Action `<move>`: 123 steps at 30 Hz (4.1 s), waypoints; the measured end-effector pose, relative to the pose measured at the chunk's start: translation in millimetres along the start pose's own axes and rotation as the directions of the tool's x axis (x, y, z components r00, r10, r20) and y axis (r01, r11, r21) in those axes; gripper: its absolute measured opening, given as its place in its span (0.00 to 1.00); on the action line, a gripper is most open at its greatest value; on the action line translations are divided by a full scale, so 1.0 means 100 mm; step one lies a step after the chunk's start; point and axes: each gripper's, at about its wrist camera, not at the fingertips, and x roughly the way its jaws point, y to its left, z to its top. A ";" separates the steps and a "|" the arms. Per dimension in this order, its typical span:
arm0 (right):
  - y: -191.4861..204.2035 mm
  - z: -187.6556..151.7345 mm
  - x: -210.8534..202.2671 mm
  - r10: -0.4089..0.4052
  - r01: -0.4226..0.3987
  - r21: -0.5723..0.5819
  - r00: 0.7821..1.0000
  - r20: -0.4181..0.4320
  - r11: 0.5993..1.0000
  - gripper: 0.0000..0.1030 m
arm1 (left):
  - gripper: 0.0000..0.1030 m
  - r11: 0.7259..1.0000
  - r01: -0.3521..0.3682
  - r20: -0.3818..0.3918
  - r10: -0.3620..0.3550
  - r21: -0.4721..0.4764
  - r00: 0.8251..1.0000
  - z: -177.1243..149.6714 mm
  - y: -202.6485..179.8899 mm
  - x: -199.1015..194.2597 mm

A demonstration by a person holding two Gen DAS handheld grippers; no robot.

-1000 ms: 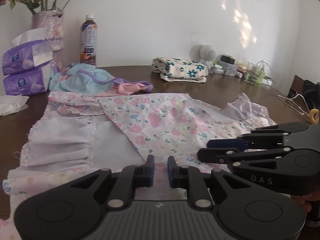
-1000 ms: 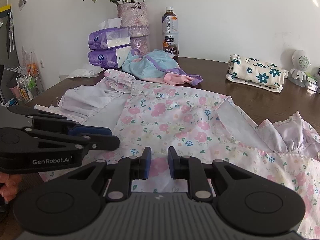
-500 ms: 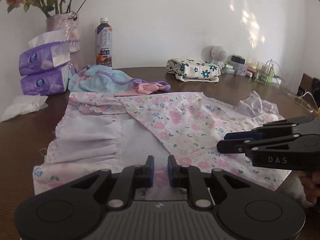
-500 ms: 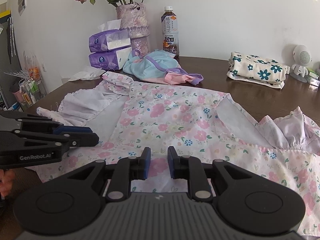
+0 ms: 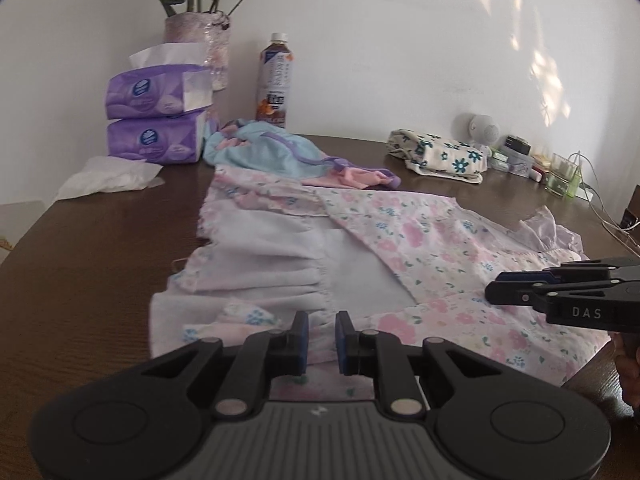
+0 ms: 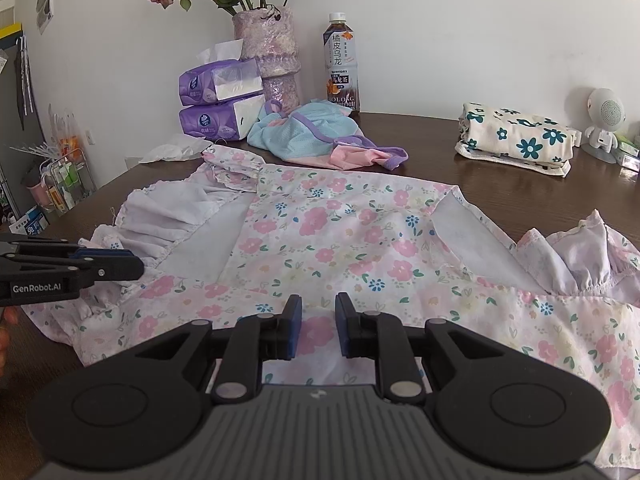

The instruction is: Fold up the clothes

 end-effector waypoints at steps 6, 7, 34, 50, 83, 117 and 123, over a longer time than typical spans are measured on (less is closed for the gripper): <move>0.00 0.00 0.00 0.001 -0.001 0.000 1.000 0.000 1.000 0.17 | 0.14 0.998 -0.054 0.000 0.054 -0.023 0.999 -0.02 0.09 -0.05; 0.00 0.00 0.00 0.001 -0.001 0.000 1.000 0.000 1.000 0.17 | 0.14 0.998 -0.059 0.001 0.059 -0.030 0.998 -0.03 0.11 -0.06; -0.04 0.00 -0.01 0.026 -0.026 0.017 1.000 0.003 1.000 0.19 | 0.76 0.999 -0.040 0.050 0.040 0.004 0.998 0.07 -0.66 0.02; -0.15 -0.02 -0.17 -0.024 0.023 0.006 0.999 0.025 1.000 0.47 | 0.86 0.998 -0.053 -0.028 0.054 0.026 0.998 0.00 -0.67 0.19; -0.12 -0.06 -0.07 -0.039 0.039 -0.002 0.999 -0.017 0.999 0.79 | 1.00 0.999 -0.027 -0.050 0.029 0.042 0.998 0.00 -0.71 0.23; -0.11 -0.06 -0.06 -0.049 0.049 -0.005 0.999 -0.021 0.999 0.82 | 1.00 0.999 -0.020 -0.046 0.022 0.032 0.999 0.01 -0.69 0.22; -0.11 -0.06 -0.06 -0.049 0.049 -0.005 0.999 -0.021 0.999 0.82 | 1.00 0.999 -0.020 -0.046 0.022 0.032 0.999 0.01 -0.69 0.22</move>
